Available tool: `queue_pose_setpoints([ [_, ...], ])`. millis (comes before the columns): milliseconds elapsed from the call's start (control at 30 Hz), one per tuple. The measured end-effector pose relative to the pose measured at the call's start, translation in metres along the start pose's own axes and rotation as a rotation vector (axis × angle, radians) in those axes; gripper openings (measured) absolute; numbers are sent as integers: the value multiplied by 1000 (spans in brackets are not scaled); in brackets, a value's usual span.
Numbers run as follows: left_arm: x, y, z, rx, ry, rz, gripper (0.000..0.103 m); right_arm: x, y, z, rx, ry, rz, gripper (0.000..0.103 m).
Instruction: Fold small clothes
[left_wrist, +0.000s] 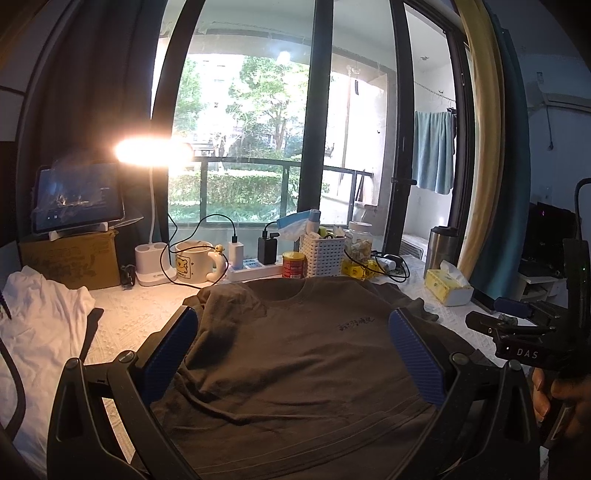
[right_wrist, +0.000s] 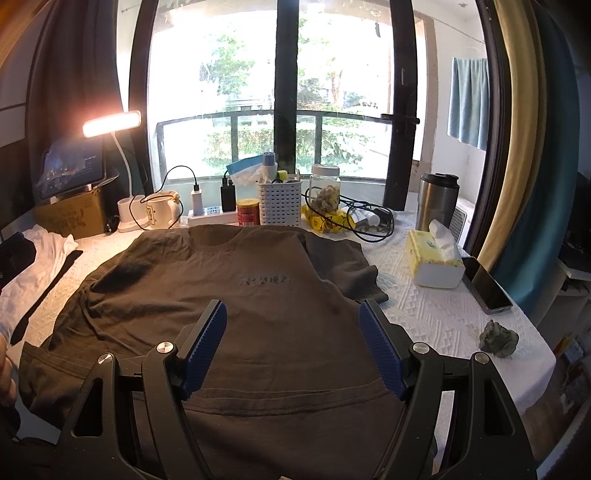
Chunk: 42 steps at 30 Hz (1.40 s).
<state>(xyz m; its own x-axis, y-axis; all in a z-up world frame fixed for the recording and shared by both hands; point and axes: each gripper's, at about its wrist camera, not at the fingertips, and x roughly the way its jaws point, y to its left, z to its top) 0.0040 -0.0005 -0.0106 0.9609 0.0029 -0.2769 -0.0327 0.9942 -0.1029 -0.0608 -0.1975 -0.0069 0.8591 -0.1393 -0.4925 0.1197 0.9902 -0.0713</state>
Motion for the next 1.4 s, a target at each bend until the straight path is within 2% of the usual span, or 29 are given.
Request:
queue_pose_setpoints([
  [1400,0,-1,0,-6,4,-11,102,0,0,2,1,-2,0,77],
])
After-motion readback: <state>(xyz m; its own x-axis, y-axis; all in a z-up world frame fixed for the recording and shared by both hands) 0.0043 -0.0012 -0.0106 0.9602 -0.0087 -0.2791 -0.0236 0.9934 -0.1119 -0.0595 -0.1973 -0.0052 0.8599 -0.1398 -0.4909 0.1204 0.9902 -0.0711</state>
